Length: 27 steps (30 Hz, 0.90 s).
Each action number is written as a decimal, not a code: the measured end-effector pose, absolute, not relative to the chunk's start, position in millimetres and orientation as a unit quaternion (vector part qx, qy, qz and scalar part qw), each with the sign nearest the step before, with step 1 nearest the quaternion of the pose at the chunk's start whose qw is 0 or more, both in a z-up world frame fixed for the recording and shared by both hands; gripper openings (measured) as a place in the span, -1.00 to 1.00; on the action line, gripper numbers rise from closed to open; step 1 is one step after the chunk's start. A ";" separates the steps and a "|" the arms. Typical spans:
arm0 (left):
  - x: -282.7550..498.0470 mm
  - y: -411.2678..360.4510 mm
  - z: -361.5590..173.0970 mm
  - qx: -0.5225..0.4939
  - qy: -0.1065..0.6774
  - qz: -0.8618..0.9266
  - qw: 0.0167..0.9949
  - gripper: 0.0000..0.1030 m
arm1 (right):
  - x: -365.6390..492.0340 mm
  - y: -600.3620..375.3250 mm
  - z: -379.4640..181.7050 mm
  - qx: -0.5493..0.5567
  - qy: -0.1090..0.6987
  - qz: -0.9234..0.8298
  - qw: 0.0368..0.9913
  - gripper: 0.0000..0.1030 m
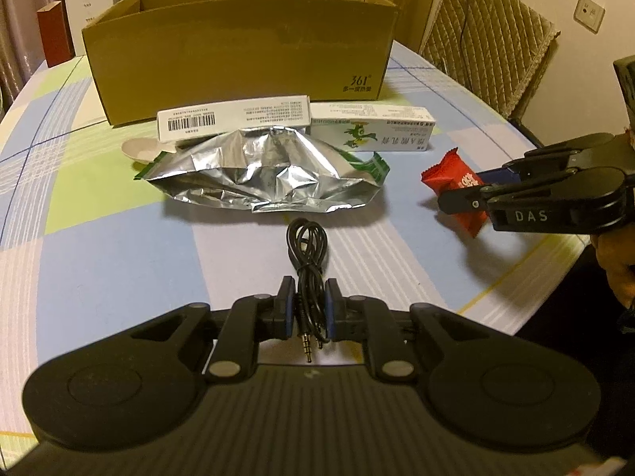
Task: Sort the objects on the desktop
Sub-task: 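Lift and carry the black cable and red candy toward the cardboard box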
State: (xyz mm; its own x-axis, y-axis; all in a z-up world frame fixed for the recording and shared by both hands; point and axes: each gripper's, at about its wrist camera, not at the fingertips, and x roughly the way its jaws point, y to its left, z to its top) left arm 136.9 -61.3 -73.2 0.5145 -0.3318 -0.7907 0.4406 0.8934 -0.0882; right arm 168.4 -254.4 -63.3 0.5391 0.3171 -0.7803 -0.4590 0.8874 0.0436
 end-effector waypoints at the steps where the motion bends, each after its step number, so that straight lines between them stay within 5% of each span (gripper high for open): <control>1: 135.8 -60.9 -71.1 0.060 0.438 -0.221 0.869 -0.78 | 167.3 -254.1 -60.1 -0.081 0.423 0.222 0.875 -0.55; 27: 130.9 -45.8 -11.7 0.030 0.401 -0.175 0.899 -0.78 | 146.7 -244.8 -4.5 -0.055 0.389 0.229 0.891 -0.55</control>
